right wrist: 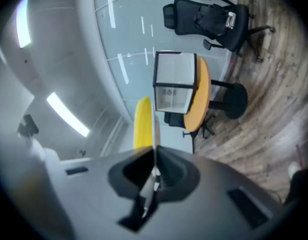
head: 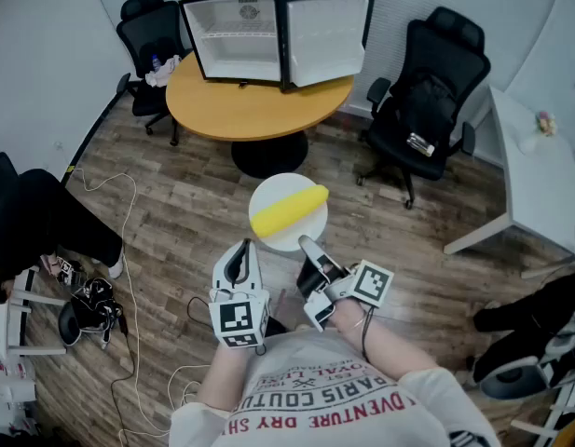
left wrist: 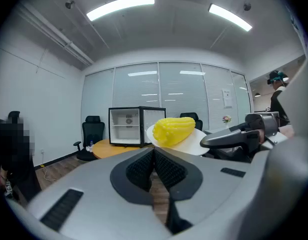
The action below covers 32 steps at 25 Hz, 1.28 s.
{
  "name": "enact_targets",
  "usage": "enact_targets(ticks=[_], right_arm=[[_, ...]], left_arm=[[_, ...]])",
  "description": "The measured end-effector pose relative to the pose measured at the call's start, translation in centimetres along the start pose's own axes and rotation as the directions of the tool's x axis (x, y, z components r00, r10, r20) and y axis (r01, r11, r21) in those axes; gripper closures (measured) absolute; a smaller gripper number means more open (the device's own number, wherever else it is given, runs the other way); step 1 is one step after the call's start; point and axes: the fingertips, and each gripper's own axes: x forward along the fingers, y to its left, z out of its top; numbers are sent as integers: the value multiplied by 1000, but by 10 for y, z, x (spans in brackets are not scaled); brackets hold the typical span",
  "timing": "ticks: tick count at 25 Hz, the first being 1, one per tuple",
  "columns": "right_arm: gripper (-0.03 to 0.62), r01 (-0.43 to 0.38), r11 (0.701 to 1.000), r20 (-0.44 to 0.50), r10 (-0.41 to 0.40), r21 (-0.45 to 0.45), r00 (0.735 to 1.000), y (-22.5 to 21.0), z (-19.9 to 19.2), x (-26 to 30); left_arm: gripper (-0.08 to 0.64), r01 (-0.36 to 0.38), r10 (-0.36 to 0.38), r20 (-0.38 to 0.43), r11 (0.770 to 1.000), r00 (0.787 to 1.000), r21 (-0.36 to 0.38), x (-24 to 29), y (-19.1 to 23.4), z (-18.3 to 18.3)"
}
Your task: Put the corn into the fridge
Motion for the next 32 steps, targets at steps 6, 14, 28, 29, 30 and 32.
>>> enact_targets(ticks=[6,14,28,29,30,32], right_arm=[[554,4,1000,-10,-4,1,1000,1,-1,-2],[554,28,999,-6,-28,17,1000,-1,-2,-4],[554,54,998,-41,-52,41,998,-19,-22,13],[554,53,998,-40,-52,41,998,-19,-25,20],[554,52,998,-38,-51,41,998,-19,-27,28],[554,53,998,-29,-51,39,998,-19,-30,47]], left_arm=[[528,-1,1,-3,1000,1000,2,-1,-1,2],[528,2,-2,-5,1000,1000,-1,-2,-1,4],[528,-34,34,-3,999,999,-33,-9,30,-13],[528,-32,32,0,999,999,-32,-8,38,-13],[528,-29,29,2,999,1000,-31,-5,46,-13],[528,-21,22,6,999,1000,-25,3,62,-11]])
